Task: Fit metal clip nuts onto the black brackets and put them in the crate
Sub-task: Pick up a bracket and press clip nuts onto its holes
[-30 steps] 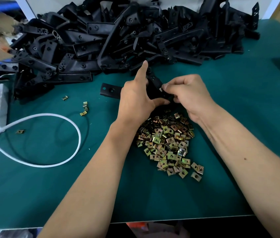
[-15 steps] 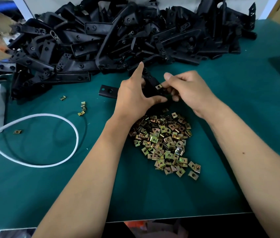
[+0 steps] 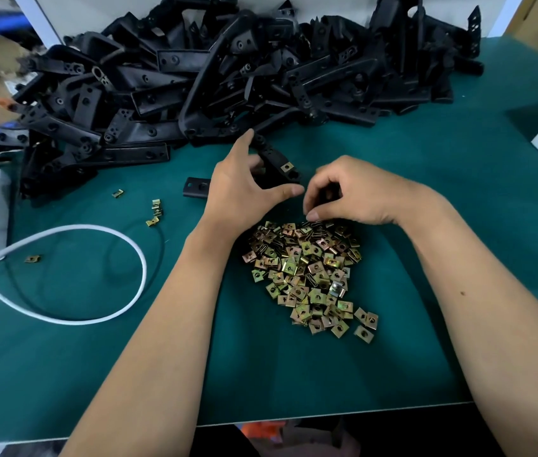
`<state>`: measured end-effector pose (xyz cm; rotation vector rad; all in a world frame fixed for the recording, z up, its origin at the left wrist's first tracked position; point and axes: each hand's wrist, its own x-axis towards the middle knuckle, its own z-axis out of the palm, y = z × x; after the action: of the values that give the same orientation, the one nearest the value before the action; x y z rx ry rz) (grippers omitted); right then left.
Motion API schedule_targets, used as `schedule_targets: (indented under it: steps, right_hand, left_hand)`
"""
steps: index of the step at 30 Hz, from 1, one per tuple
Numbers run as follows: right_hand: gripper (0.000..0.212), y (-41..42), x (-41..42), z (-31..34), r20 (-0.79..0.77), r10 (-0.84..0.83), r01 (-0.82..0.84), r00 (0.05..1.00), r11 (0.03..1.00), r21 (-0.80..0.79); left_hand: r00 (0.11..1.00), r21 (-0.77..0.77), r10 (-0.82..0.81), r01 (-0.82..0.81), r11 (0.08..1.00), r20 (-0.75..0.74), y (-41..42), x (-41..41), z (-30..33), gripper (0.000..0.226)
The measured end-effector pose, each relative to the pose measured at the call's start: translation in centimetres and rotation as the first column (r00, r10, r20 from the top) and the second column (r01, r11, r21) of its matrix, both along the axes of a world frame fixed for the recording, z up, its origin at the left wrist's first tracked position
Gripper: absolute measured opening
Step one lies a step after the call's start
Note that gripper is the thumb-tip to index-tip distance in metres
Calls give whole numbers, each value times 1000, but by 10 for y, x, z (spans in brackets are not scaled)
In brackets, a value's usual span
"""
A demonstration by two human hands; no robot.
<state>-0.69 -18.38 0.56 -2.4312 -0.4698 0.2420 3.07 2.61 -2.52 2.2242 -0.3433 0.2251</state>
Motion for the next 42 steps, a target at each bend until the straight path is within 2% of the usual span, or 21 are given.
schedule_targets:
  steps: [2, 4, 7, 10, 14, 16, 19, 20, 22, 25, 29, 31, 35, 39, 42]
  right_hand:
    - [12, 4, 0, 0, 25, -21, 22, 999, 998, -62]
    - [12, 7, 1, -1, 117, -57, 73, 992, 988, -136]
    - [11, 5, 3, -3, 239, -151, 183, 959, 976, -116]
    - [15, 1, 5, -7, 239, -266, 270, 934, 963, 17]
    - [21, 0, 9, -11, 224, -436, 396, 871, 896, 203]
    - [20, 1, 9, -13, 115, -511, 438, 852, 816, 376]
    - [14, 5, 6, -12, -79, -517, 431, 852, 610, 665]
    - [11, 6, 6, -11, -117, -500, 417, 858, 545, 727]
    - [2, 7, 6, -10, -128, -479, 388, 868, 495, 778]
    - [11, 9, 6, -10, -110, -472, 361, 875, 481, 799]
    - [28, 15, 5, -15, -70, -497, 369, 865, 536, 759]
    - [24, 19, 6, -17, -92, -491, 375, 867, 518, 769]
    - [10, 20, 8, -14, -200, -418, 380, 886, 409, 830]
    - [23, 18, 7, -16, -90, -473, 367, 877, 536, 761]
    - [28, 20, 7, -18, -64, -499, 376, 864, 556, 741]
  left_hand:
    - [999, -5, -35, 35, 999, -7, -1, -2, 0, 123]
    - [998, -15, -54, 53, 998, -24, -1, -4, 0, 121]
    - [995, -20, -94, 93, 995, -40, -3, -7, 0, 118]
    - [993, -29, -111, 109, 994, -44, -4, -9, 1, 119]
    - [992, -41, -123, 121, 992, -37, -3, -10, 4, 120]
    - [991, -43, -129, 128, 991, -21, -3, -10, 5, 120]
    - [990, -44, -137, 138, 989, 22, -3, -11, 6, 119]
    - [989, -41, -142, 143, 989, 39, -3, -11, 6, 118]
    - [986, -27, -147, 150, 988, 78, -4, -12, 6, 117]
    - [977, 36, -163, 159, 987, 141, -5, -14, 9, 117]
    - [964, 81, -199, 188, 979, 177, -7, -16, 10, 117]
    - [959, 94, -206, 191, 977, 192, -8, -16, 10, 118]
    - [956, 108, -197, 177, 978, 217, -8, -19, 11, 120]
    - [951, 123, -207, 183, 975, 229, -10, -20, 11, 121]
    - [945, 154, -241, 210, 965, 221, -12, -20, 10, 120]
